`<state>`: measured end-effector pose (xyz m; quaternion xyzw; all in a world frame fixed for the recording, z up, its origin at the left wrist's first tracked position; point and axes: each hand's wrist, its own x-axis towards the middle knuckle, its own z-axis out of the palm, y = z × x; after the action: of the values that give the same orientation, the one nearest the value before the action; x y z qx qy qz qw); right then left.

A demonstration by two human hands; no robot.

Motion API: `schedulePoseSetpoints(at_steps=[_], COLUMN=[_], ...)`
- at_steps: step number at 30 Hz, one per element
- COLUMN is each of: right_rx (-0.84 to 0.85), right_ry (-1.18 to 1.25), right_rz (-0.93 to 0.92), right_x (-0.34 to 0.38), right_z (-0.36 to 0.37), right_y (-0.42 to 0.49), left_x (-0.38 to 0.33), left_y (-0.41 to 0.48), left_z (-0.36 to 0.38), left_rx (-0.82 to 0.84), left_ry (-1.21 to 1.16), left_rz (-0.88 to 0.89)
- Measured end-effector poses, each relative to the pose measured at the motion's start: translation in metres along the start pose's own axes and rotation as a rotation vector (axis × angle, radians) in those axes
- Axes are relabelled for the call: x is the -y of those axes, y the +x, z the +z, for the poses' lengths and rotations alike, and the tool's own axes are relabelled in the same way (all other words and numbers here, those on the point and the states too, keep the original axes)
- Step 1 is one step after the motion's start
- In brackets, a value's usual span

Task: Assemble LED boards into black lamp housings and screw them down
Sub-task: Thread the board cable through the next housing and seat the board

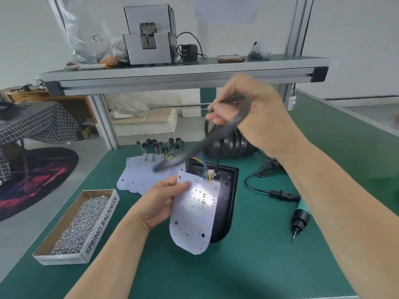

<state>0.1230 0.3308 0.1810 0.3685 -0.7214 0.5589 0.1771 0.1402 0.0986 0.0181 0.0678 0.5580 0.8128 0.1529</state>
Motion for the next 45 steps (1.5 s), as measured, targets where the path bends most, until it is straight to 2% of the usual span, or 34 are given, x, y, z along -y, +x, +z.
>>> schedulePoseSetpoints(at_steps=[2, 5, 7, 8, 9, 11, 12, 14, 15, 17, 19, 21, 22, 24, 28, 29, 31, 34, 38, 41, 45], right_rx=[0.201, 0.435, 0.499, 0.446, 0.314, -0.056, -0.203, -0.369, -0.396, -0.328, -0.097, 0.116, 0.176, 0.188, -0.069, -0.139, -0.249, -0.321, -0.371, -0.283, 0.003], right_ry=[0.171, 0.297, 0.351, 0.344, 0.298, 0.182, 0.201, 0.402, 0.526, 0.746, 0.867, 0.886, 0.874, 0.764, -0.012, -0.154, -0.274, -0.229, 0.139, 0.114, -0.055], right_rz=[0.054, 0.158, 0.216, 0.232, 0.232, 0.208, 0.211, 0.266, 0.296, 0.362, 0.421, 0.441, 0.426, 0.349, -0.032, -0.097, -0.145, -0.103, 0.042, -0.057, -0.230], right_x=[0.003, 0.003, 0.000, -0.002, -0.004, -0.009, -0.011, -0.009, -0.008, -0.006, -0.002, -0.001, -0.002, -0.009, -0.023, -0.026, -0.030, -0.033, -0.026, -0.015, 0.003], right_z=[0.004, 0.001, -0.003, -0.003, -0.003, -0.002, 0.000, 0.007, 0.010, 0.015, 0.017, 0.014, 0.013, 0.012, -0.010, -0.019, -0.032, -0.030, -0.014, -0.003, 0.001], right_y=[-0.001, -0.006, -0.010, -0.010, -0.009, -0.005, -0.004, -0.004, -0.004, -0.005, -0.006, -0.010, -0.011, -0.011, -0.003, -0.002, 0.001, 0.000, 0.001, -0.002, -0.012], left_x=[0.004, 0.009, 0.010, 0.011, 0.013, 0.015, 0.015, 0.014, 0.013, 0.012, 0.013, 0.012, 0.012, 0.014, 0.019, 0.018, 0.015, 0.008, 0.005, 0.010, 0.013], left_y=[0.003, 0.004, 0.002, 0.001, 0.001, 0.000, 0.000, -0.001, -0.001, -0.001, 0.000, -0.001, -0.001, -0.002, -0.008, -0.009, -0.011, -0.011, -0.008, -0.008, -0.008], left_z=[0.004, 0.004, 0.003, 0.003, 0.003, 0.003, 0.003, 0.005, 0.008, 0.014, 0.019, 0.023, 0.024, 0.025, 0.019, 0.016, 0.012, 0.012, 0.018, 0.021, 0.020], left_rx=[-0.025, -0.061, -0.060, -0.058, -0.057, -0.072, -0.091, -0.112, -0.111, -0.092, -0.089, -0.081, -0.074, -0.063, -0.103, -0.116, -0.119, -0.102, -0.083, -0.095, -0.111], left_ry=[-0.017, -0.039, -0.039, -0.030, -0.019, -0.016, -0.026, -0.020, 0.008, 0.081, 0.116, 0.131, 0.133, 0.100, -0.032, -0.075, -0.139, -0.113, -0.069, -0.049, -0.022], left_rz=[-0.005, -0.007, -0.019, -0.026, -0.030, -0.018, -0.003, 0.036, 0.056, 0.101, 0.140, 0.145, 0.138, 0.115, 0.080, 0.079, 0.097, 0.108, 0.101, 0.102, 0.096])
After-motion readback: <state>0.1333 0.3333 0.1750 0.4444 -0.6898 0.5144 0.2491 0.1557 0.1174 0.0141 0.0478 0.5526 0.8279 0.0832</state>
